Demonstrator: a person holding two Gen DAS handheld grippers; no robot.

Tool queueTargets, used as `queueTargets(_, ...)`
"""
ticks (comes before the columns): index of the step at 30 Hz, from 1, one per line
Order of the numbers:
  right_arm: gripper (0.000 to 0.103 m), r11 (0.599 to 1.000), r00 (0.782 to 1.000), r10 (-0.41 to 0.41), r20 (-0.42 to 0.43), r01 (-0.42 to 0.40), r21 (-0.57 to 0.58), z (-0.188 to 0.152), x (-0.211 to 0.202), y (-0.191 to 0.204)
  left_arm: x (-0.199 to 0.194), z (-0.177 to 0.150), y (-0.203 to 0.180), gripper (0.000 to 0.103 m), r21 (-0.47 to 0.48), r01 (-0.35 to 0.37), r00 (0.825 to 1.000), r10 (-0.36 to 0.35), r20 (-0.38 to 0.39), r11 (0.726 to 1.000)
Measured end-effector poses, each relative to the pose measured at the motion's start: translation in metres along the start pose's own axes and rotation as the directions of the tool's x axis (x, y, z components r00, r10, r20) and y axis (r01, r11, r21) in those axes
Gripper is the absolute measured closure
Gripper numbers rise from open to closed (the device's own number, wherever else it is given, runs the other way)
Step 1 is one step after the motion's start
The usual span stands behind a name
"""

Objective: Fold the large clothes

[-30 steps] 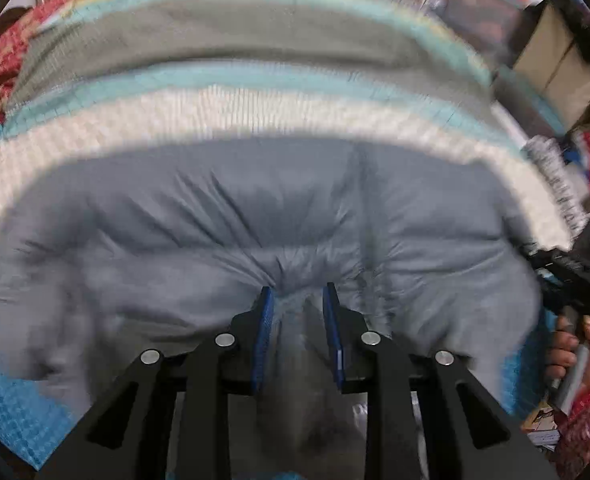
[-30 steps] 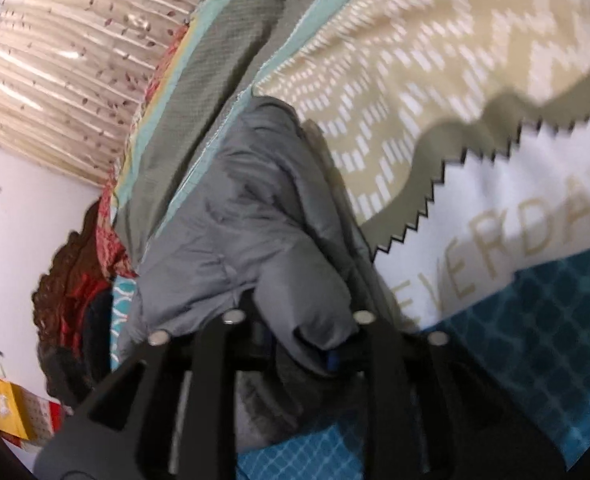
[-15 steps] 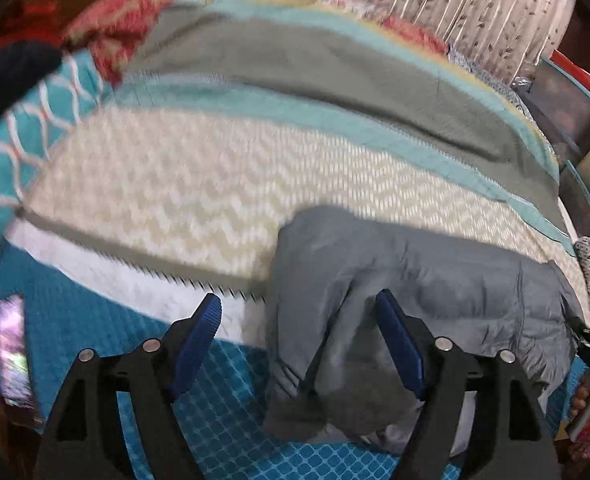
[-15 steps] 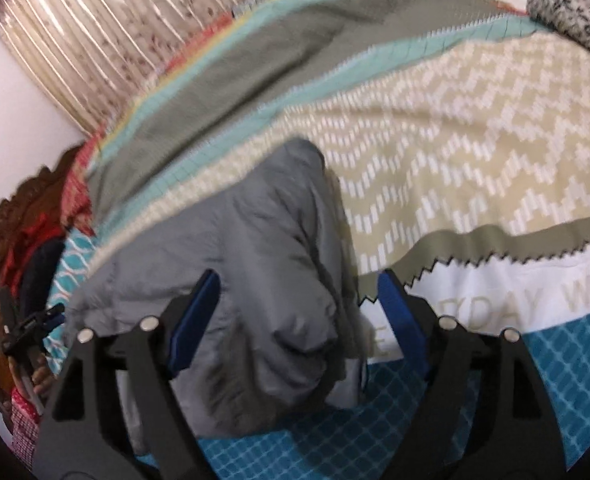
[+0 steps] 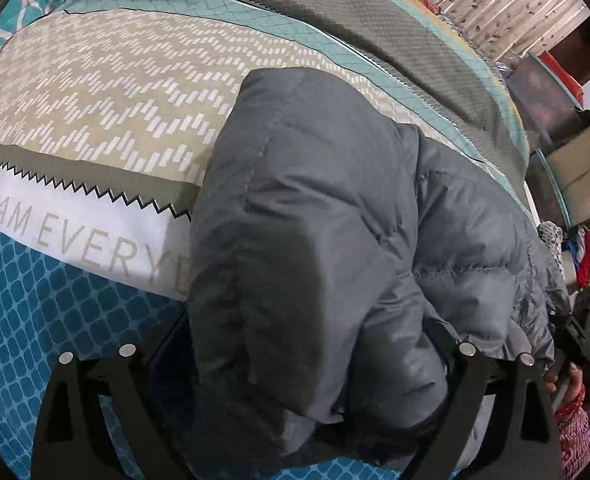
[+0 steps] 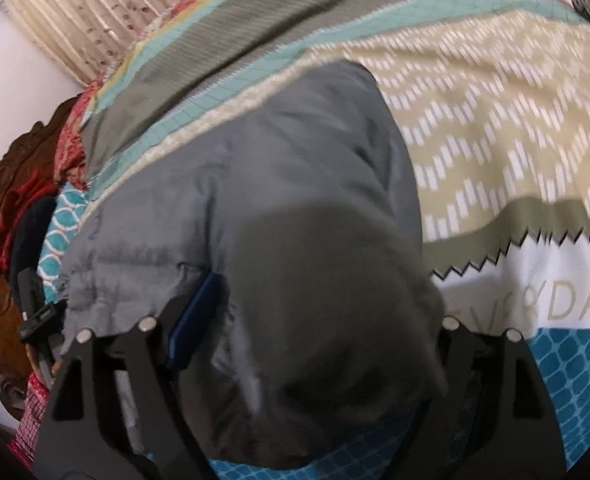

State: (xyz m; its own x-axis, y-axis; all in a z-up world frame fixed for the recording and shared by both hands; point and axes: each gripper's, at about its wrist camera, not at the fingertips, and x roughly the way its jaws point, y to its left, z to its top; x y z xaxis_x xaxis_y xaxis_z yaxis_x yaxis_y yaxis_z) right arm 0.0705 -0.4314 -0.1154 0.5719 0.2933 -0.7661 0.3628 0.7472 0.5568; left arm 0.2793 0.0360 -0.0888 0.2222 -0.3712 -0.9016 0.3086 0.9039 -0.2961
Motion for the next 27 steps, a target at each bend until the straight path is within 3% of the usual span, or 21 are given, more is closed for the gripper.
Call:
queueTargets(9, 0.011, 1.0, 0.999, 0.03, 0.021, -0.03, 0.006, -0.004, 0.011, -0.002, -0.014, 0.006, 0.009, 0.005, 0.013, 0.058, 0.998, -0.058, -0.014, 0.998)
queueTargets(14, 0.011, 0.994, 0.995, 0.097, 0.034, -0.098, 0.042, -0.005, 0.009, -0.011, -0.055, 0.014, 0.018, 0.005, 0.014, 0.159, 0.984, -0.159, 0.076, 0.987)
queueTargets(18, 0.011, 0.994, 0.994, 0.1, 0.047, -0.102, 0.045, -0.007, 0.008, -0.011, -0.072, 0.021, 0.033, 0.005, -0.018, 0.15, 0.983, -0.147, 0.113, 0.988)
queueTargets(22, 0.011, 0.994, 0.994, 0.099, 0.051, -0.101, 0.047, -0.008, 0.007, -0.012, -0.056, 0.03, 0.034, 0.005, -0.03, 0.142, 0.988, -0.139, 0.063, 0.989)
queueTargets(27, 0.01, 0.994, 0.995, 0.09, 0.046, -0.093, 0.062, -0.009, 0.006, -0.013, -0.011, 0.02, 0.015, 0.005, 0.0, 0.167, 0.984, -0.166, -0.069, 0.986)
